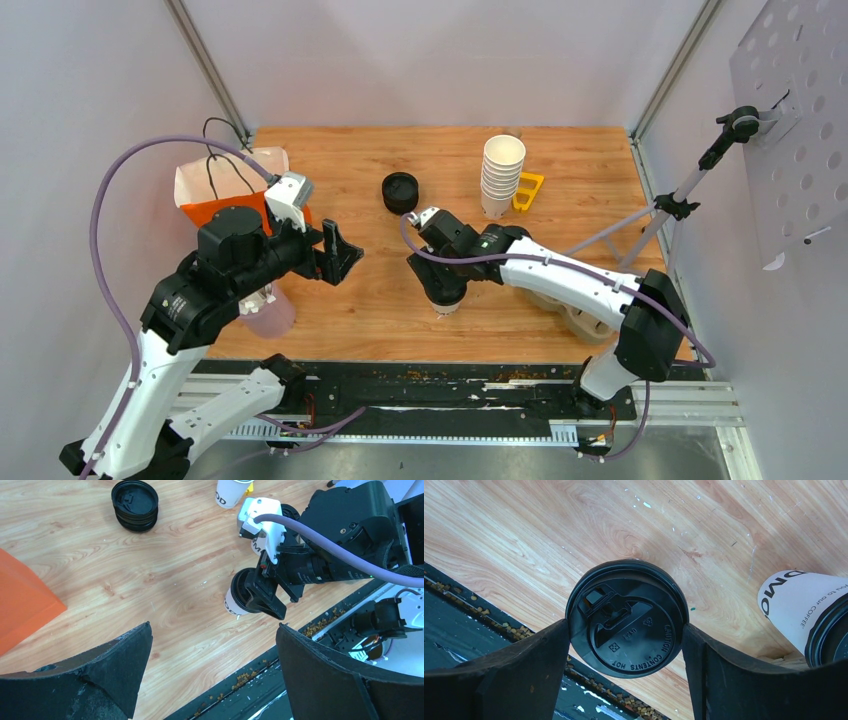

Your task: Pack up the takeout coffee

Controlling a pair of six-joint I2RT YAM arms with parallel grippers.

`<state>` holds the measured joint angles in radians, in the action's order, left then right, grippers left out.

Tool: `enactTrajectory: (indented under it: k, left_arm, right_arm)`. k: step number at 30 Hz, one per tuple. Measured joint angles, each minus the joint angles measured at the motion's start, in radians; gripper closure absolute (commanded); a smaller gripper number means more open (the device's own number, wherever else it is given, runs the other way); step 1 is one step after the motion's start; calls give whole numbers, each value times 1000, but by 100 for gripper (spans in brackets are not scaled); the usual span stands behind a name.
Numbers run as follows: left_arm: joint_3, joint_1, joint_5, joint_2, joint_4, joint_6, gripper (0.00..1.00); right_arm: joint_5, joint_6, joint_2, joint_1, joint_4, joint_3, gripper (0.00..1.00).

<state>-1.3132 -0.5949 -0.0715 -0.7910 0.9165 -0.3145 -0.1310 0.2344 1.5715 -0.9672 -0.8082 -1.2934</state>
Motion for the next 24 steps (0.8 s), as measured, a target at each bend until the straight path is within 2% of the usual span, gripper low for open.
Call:
enactTrajectory:
  k: [8,14,24]
  left_arm:
    - [0,0,7,0,0,0,0]
    - [0,0,11,0,0,0,0]
    - [2,0,10,0,-1,0,0]
  right_arm:
    - [-15,4,-6,-7,11,8,26]
    - [-18,4,-32,1,-61,4,27]
    - [-16,7,-260,126,-120,156,27]
